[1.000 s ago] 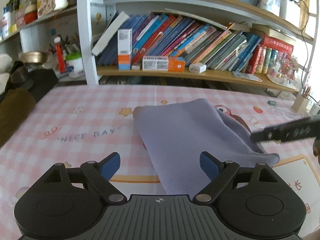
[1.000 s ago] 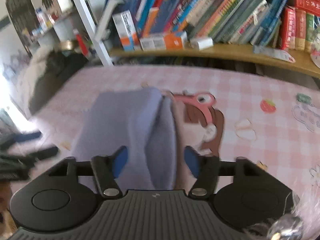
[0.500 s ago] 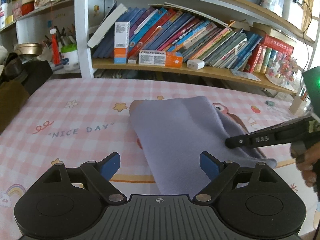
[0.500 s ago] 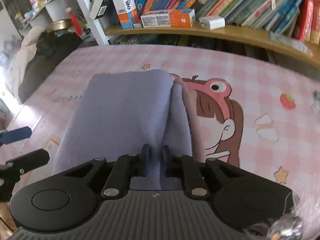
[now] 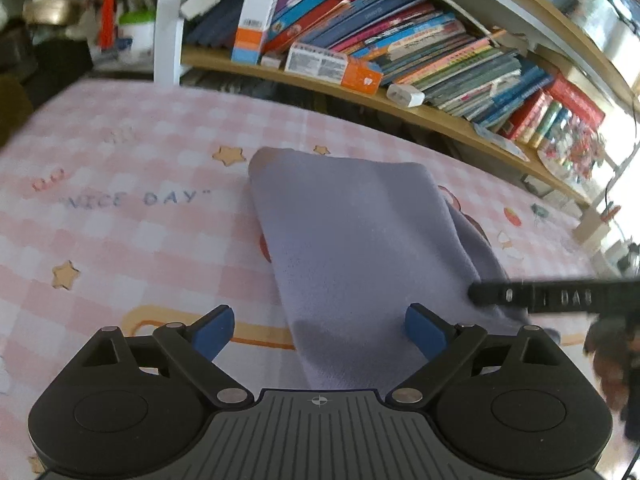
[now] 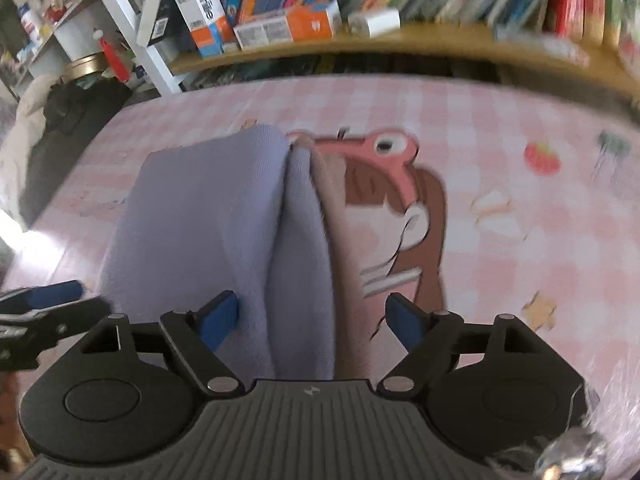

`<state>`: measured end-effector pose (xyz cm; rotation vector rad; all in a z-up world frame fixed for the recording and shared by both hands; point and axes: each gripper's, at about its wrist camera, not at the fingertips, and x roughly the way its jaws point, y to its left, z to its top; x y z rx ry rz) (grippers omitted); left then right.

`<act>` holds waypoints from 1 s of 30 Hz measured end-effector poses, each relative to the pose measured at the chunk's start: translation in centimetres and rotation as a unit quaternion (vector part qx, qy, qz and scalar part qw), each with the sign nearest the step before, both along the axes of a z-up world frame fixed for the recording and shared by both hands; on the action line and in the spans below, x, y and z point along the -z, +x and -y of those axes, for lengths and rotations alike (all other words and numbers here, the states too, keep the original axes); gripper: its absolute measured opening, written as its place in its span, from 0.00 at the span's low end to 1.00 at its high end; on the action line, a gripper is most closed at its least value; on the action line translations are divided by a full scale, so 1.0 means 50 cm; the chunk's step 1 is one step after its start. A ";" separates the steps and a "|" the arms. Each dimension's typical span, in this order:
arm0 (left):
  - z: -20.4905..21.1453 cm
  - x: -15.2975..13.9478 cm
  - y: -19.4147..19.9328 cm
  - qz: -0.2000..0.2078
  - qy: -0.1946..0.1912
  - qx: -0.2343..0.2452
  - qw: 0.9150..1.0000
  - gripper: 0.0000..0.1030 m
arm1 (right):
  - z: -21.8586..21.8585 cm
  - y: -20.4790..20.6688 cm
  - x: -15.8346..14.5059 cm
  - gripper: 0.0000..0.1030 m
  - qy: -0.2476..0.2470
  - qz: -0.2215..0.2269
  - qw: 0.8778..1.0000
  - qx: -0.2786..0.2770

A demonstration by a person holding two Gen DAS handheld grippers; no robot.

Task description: Fold clothes

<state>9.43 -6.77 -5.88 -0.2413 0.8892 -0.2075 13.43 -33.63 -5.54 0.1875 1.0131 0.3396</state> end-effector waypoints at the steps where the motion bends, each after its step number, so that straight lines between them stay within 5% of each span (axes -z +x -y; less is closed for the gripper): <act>1: -0.003 0.005 0.007 -0.009 -0.010 -0.004 1.000 0.92 | 0.002 0.000 0.005 0.72 0.013 -0.009 1.000 0.002; 11: -0.020 0.045 0.037 -0.051 -0.093 -0.017 0.994 0.88 | 0.020 -0.010 0.012 0.48 0.076 -0.032 0.996 0.025; 13: -0.016 0.045 0.037 -0.051 -0.108 -0.005 0.993 0.66 | 0.020 -0.014 0.008 0.39 0.080 -0.028 0.996 0.030; 21: 0.016 0.007 0.006 -0.033 -0.037 0.039 0.998 0.54 | -0.025 -0.085 -0.037 0.24 0.007 0.022 1.000 0.011; 25: 0.023 -0.012 -0.035 -0.031 -0.001 0.069 0.997 0.54 | -0.022 -0.135 -0.037 0.23 0.019 -0.004 1.000 0.015; 30: 0.009 -0.001 -0.072 -0.051 -0.010 0.089 0.995 0.58 | -0.001 -0.190 -0.028 0.27 0.052 -0.038 0.997 0.039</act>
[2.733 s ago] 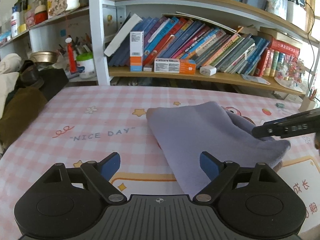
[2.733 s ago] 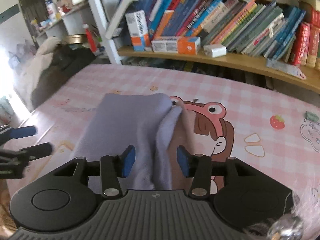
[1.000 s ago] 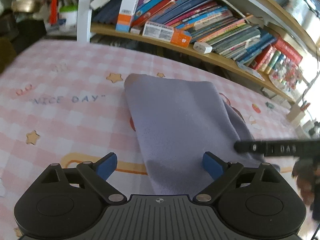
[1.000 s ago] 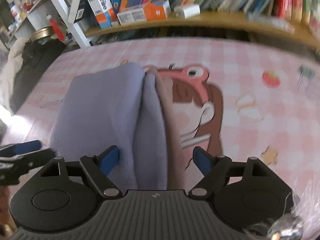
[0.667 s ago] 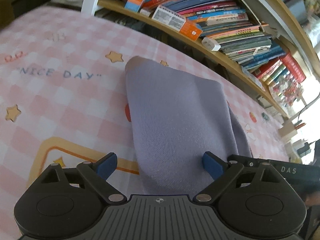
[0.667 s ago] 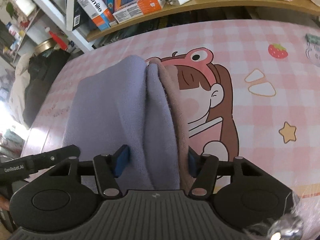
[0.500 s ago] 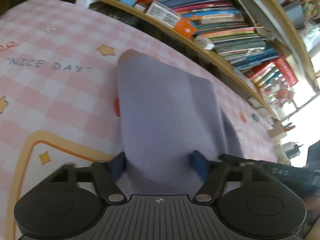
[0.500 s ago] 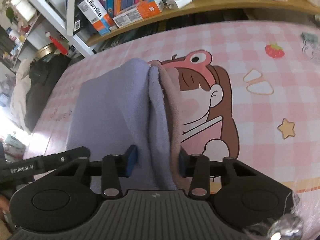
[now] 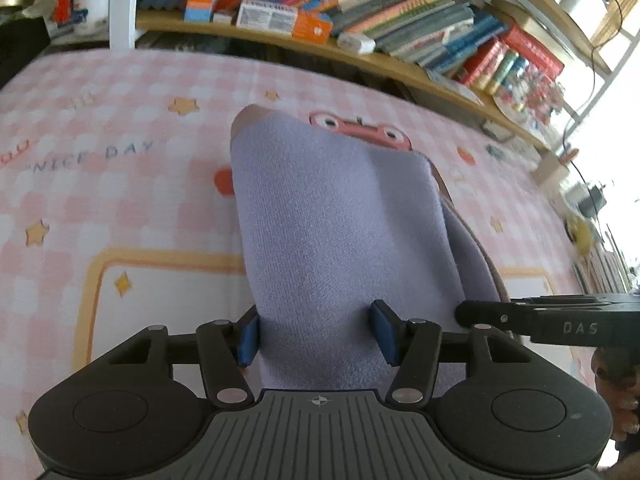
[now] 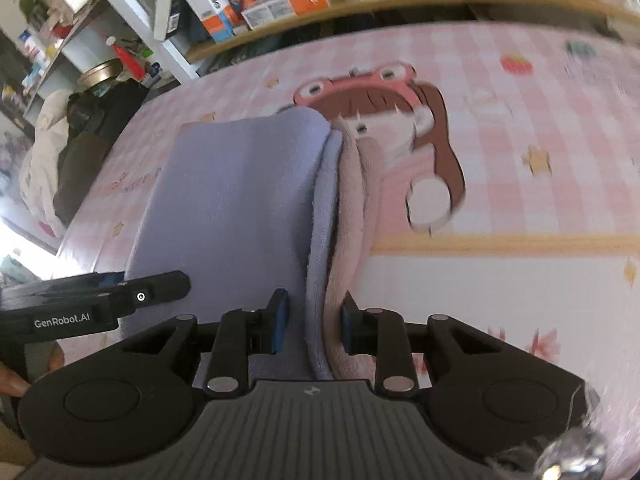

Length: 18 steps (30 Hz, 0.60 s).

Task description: Fold clothes

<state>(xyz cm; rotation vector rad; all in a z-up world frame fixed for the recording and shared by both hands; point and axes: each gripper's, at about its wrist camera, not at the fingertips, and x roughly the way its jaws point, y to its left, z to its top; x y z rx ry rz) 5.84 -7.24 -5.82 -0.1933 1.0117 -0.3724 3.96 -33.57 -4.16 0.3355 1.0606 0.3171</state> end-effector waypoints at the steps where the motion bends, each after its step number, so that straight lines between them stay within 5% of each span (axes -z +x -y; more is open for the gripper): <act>1: -0.005 0.003 0.000 -0.004 -0.005 -0.003 1.000 0.60 | 0.002 -0.006 0.003 0.31 0.004 -0.003 1.000 0.006; 10: -0.026 0.030 0.022 -0.029 -0.050 -0.012 0.998 0.70 | 0.014 -0.005 0.031 0.49 0.034 -0.023 0.998 0.046; 15: -0.031 0.038 0.024 -0.038 -0.067 -0.020 0.997 0.71 | 0.012 -0.006 0.032 0.50 0.033 -0.018 0.998 0.049; 18: -0.021 0.029 0.018 -0.027 -0.056 -0.011 0.998 0.62 | 0.001 -0.005 0.027 0.41 0.025 -0.011 0.999 0.044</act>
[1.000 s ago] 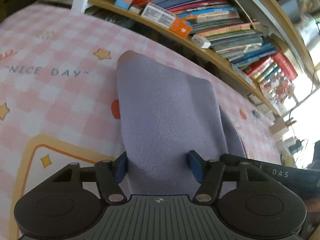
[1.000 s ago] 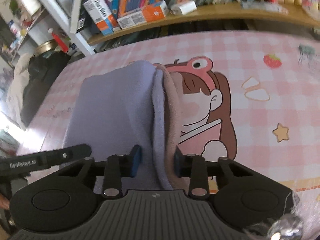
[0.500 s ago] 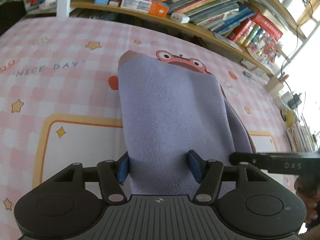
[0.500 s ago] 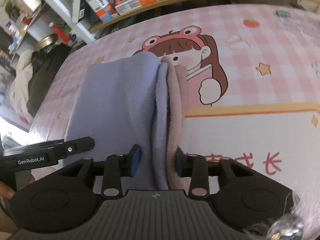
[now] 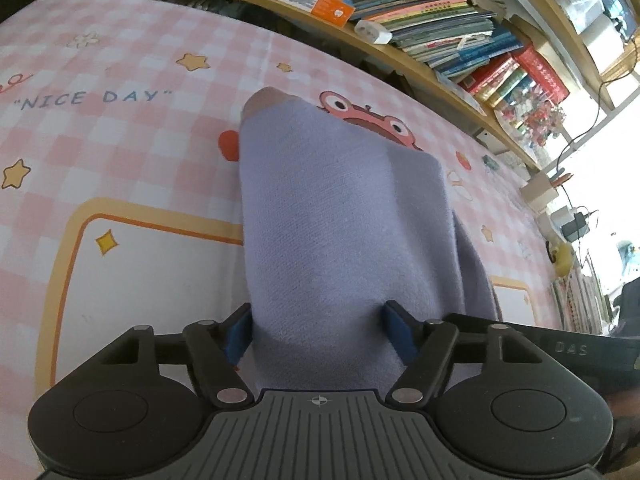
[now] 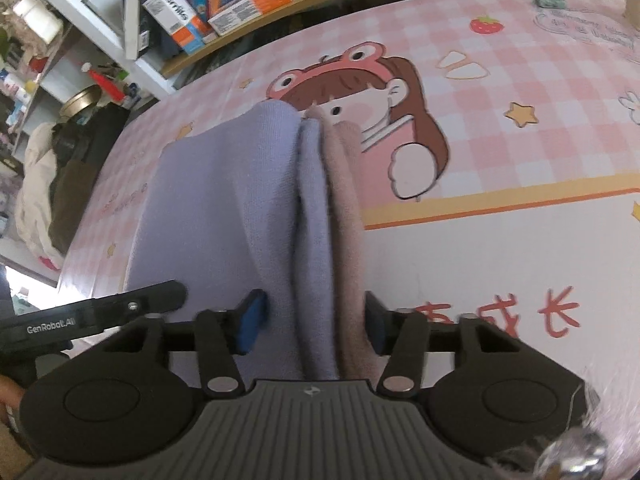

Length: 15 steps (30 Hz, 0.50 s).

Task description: Fold clothes

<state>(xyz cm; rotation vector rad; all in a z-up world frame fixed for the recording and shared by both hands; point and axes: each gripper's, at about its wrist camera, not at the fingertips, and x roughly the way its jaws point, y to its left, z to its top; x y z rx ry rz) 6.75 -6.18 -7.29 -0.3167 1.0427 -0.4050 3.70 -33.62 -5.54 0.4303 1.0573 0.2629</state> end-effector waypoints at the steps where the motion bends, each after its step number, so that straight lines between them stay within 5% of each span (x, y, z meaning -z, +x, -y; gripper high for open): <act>1: 0.006 -0.006 -0.004 0.008 0.010 0.005 1.000 0.60 | -0.006 -0.002 -0.004 0.36 -0.009 0.006 1.000 -0.005; 8: 0.039 -0.034 -0.029 0.061 0.075 0.039 0.995 0.55 | -0.051 -0.030 -0.026 0.26 -0.097 0.075 0.991 -0.057; 15: -0.010 0.000 -0.002 0.006 0.002 0.007 1.000 0.66 | -0.006 -0.010 0.001 0.43 -0.014 0.015 1.000 0.001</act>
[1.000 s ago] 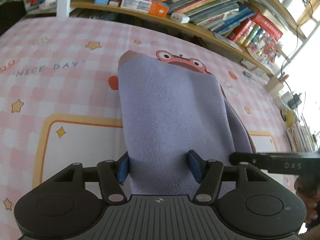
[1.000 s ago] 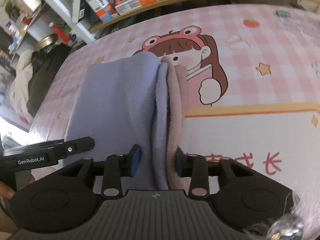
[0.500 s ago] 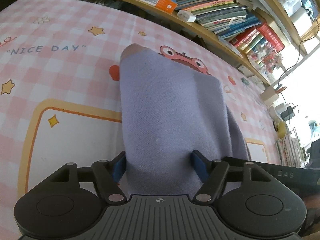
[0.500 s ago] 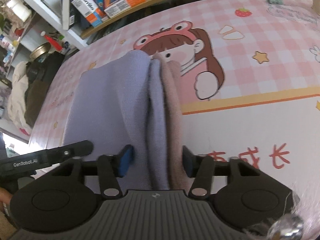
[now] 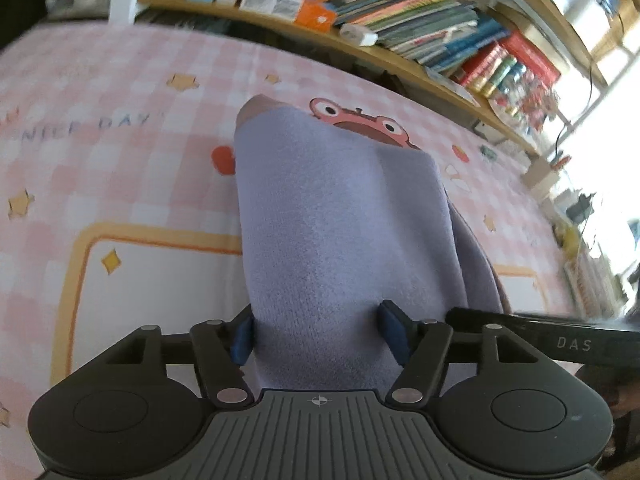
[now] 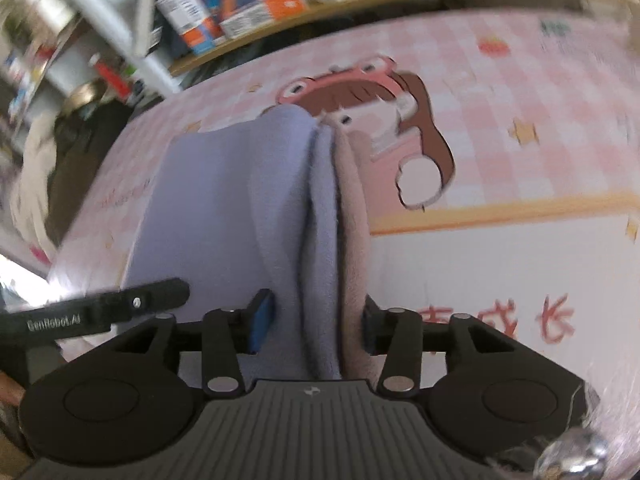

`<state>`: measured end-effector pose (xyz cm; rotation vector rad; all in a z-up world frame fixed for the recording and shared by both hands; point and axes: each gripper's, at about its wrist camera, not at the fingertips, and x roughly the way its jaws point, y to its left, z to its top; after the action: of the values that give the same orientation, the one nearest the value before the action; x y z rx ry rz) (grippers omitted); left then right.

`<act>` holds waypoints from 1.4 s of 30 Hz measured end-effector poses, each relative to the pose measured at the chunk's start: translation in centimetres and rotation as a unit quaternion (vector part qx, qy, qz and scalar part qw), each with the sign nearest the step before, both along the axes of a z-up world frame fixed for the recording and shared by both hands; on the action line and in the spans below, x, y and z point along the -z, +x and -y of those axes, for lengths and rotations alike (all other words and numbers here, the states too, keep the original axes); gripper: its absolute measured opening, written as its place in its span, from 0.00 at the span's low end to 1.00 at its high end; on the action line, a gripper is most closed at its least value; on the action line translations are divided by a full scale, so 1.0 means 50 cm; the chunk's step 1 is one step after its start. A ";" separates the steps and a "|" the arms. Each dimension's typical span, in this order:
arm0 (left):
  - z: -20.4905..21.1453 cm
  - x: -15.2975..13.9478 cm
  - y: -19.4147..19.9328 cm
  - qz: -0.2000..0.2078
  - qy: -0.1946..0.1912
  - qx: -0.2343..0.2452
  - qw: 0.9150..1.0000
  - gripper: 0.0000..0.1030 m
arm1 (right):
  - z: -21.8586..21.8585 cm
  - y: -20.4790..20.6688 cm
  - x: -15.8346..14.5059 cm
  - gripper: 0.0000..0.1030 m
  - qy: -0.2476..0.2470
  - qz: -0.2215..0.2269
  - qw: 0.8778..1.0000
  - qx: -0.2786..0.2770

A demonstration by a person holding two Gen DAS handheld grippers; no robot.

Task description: Fold clothes

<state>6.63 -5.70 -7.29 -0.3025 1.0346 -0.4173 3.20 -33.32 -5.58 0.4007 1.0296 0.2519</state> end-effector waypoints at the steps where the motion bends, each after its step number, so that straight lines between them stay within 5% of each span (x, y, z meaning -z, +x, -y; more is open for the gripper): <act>1: -0.005 0.006 0.003 -0.007 -0.012 -0.003 1.000 0.66 | 0.006 0.002 0.004 0.45 0.013 -0.009 1.000 0.009; 4: -0.006 0.012 0.006 -0.010 -0.022 -0.003 1.000 0.63 | 0.005 0.006 0.007 0.46 0.017 -0.008 1.000 0.011; 8: 0.002 0.007 0.003 -0.001 -0.016 0.004 1.000 0.57 | -0.007 0.002 -0.003 0.33 0.003 0.007 1.000 0.004; 13: 0.023 -0.030 -0.020 0.049 0.023 0.028 0.998 0.50 | -0.024 -0.018 -0.028 0.26 -0.029 0.043 0.999 -0.003; 25: 0.039 -0.092 -0.054 0.099 0.028 0.023 0.994 0.50 | -0.024 -0.063 -0.089 0.25 -0.041 0.099 0.994 -0.009; 42: 0.078 -0.179 -0.113 0.131 0.064 -0.050 0.988 0.50 | 0.026 -0.060 -0.150 0.25 0.009 0.143 0.987 -0.067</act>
<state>1.00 -9.59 1.64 -0.1776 0.7815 -0.2897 0.21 -34.60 1.89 0.3006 0.7720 0.4271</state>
